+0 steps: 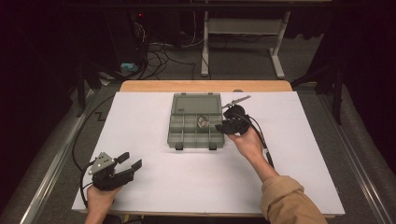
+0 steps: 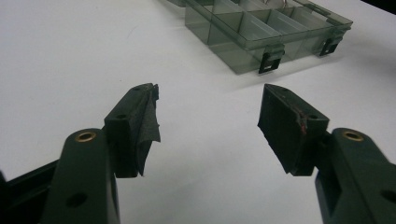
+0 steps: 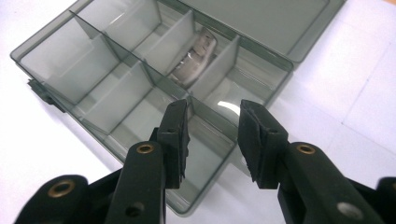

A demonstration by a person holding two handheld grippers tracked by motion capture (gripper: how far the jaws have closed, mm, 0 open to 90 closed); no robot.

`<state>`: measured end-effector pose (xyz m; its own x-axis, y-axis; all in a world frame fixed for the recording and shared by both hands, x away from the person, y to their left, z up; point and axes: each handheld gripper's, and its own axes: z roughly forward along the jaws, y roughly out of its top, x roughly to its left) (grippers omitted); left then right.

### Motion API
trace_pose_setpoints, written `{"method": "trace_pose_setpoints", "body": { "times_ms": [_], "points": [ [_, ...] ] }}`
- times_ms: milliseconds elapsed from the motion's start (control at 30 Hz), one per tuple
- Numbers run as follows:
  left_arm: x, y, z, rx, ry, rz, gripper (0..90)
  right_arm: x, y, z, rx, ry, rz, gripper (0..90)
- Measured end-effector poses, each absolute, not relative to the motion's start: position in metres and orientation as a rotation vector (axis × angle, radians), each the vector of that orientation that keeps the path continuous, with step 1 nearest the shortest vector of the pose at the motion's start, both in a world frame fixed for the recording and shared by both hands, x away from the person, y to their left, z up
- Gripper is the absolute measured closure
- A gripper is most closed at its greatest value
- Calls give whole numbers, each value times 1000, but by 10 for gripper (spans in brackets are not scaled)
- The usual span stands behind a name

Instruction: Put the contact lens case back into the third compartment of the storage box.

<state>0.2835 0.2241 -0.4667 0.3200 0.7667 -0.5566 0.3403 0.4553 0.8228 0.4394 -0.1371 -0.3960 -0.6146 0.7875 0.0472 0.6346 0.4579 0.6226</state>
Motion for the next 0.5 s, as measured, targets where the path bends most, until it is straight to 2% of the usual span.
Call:
{"method": "trace_pose_setpoints", "body": {
  "times_ms": [500],
  "points": [
    [284, 223, -467, 1129, 1267, 360, 373, 451, -147, -415, 1376, 2462, 882, 646]
  ]
}}
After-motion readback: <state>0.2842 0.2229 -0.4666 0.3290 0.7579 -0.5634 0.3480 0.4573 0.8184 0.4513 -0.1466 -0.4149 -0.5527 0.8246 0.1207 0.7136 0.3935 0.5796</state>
